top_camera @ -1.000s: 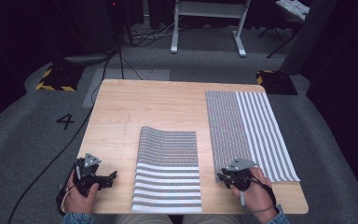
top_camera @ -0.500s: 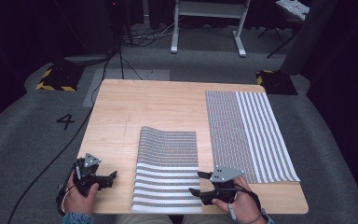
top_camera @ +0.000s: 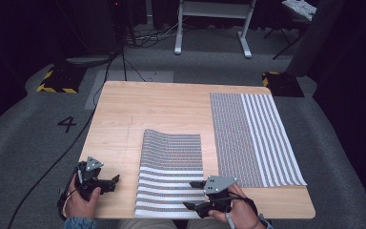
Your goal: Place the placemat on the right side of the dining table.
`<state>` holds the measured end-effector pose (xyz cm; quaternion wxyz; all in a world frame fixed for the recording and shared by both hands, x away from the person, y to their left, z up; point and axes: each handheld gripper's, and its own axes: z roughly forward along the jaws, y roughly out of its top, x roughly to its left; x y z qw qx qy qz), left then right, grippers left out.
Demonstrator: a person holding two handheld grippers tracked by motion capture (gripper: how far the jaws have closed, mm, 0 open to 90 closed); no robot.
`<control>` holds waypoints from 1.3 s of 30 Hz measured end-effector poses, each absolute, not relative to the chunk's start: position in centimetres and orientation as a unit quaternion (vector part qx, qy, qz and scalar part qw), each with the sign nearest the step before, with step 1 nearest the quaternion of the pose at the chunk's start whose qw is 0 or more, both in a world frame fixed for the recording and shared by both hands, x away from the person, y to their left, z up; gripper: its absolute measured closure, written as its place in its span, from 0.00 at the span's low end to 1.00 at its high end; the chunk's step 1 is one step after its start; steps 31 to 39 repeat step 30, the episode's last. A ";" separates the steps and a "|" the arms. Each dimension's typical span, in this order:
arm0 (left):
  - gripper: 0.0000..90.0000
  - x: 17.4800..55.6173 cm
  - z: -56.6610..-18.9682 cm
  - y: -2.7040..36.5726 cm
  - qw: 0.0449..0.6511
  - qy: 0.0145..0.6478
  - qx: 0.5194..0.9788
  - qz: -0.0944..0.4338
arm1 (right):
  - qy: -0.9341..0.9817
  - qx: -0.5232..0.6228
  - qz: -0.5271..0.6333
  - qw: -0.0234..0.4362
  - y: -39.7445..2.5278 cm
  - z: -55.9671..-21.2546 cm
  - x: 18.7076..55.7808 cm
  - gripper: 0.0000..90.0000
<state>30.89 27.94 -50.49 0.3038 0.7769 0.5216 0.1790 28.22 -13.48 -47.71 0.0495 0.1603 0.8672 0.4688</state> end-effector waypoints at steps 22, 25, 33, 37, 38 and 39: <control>0.00 30.9 -50.5 27.9 0.303 0.522 0.777 0.179 | 0.894 0.176 0.404 0.082 -14.6 -50.5 29.3 0.16; 0.00 30.9 -50.5 27.9 0.303 0.522 0.777 0.179 | 0.894 0.175 0.404 0.083 -14.5 -50.5 29.3 0.16; 0.00 30.9 -50.5 27.9 0.303 0.521 0.777 0.179 | 0.894 0.178 0.403 0.083 -14.5 -50.5 29.3 0.16; 0.00 30.9 -50.5 27.9 0.303 0.521 0.777 0.179 | 0.894 0.178 0.403 0.083 -14.5 -50.5 29.3 0.16; 0.00 30.9 -50.5 27.9 0.303 0.521 0.777 0.179 | 0.894 0.178 0.403 0.083 -14.5 -50.5 29.3 0.16; 0.00 30.9 -50.5 27.9 0.303 0.521 0.777 0.179 | 0.894 0.178 0.403 0.083 -14.5 -50.5 29.3 0.16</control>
